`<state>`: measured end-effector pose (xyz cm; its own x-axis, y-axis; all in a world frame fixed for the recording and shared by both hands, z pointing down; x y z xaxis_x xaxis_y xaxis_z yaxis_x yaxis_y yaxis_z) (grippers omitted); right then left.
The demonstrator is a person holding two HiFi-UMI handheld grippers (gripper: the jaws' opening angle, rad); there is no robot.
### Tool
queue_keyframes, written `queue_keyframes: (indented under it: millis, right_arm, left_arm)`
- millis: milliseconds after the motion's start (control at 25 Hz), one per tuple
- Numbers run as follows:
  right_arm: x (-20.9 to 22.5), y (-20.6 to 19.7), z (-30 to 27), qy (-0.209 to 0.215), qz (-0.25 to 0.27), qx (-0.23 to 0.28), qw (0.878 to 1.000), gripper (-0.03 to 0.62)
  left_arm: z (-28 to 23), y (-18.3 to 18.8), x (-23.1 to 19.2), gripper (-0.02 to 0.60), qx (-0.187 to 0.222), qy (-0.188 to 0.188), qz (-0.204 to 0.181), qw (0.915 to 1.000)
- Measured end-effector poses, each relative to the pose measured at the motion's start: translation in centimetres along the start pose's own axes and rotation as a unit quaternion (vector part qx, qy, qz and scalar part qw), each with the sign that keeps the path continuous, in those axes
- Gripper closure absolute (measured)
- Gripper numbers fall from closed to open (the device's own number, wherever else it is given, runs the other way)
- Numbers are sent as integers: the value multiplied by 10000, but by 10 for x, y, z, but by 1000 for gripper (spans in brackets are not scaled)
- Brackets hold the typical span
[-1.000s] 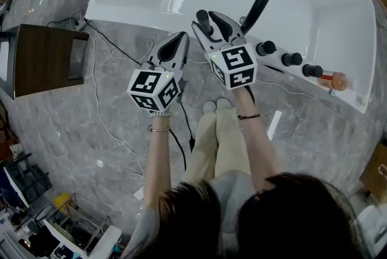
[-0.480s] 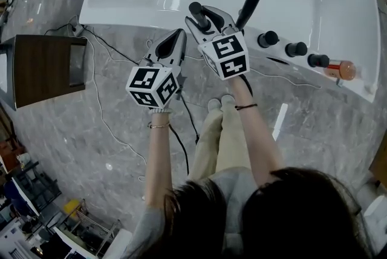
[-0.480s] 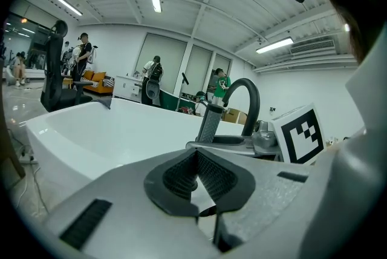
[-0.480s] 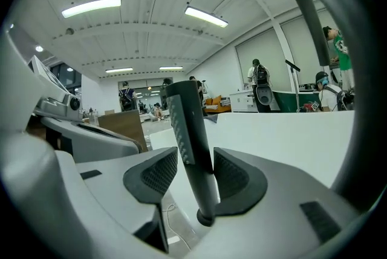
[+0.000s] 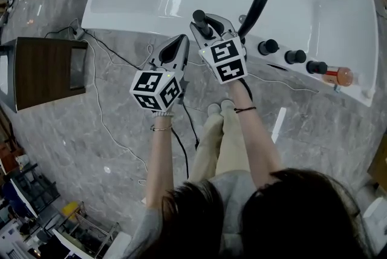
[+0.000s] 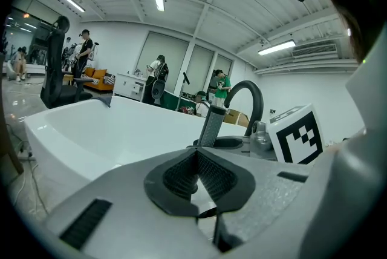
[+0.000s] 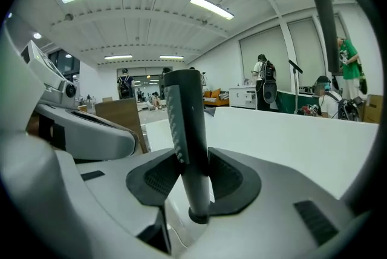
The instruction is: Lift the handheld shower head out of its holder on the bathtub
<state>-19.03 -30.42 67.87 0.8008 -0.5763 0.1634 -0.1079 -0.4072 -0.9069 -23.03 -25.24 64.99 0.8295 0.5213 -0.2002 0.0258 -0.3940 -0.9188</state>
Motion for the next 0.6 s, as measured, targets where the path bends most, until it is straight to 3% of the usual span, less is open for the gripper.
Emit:
queue_keyframes:
  millis: [280, 600]
  right_arm:
    - [-9, 30, 20, 22, -10, 214, 9998, 462]
    - [-38, 98, 54, 282, 155, 577, 9978, 462]
  left_arm:
    - [14, 15, -4, 577, 82, 138, 133, 9998]
    - [55, 57, -1, 577, 374, 439, 321, 9978]
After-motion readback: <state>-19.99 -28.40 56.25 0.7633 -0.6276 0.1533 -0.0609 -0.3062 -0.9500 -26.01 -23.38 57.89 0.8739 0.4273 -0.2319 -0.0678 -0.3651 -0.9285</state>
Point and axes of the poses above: the fingertips, and each gripper's own axes: z backward along the fingers, x to its right, y out of its top, the point moved 1 cm from there along z, backward along the fingers, and after that the axes turned 6 degrees about -z, right-handed, at the moved point
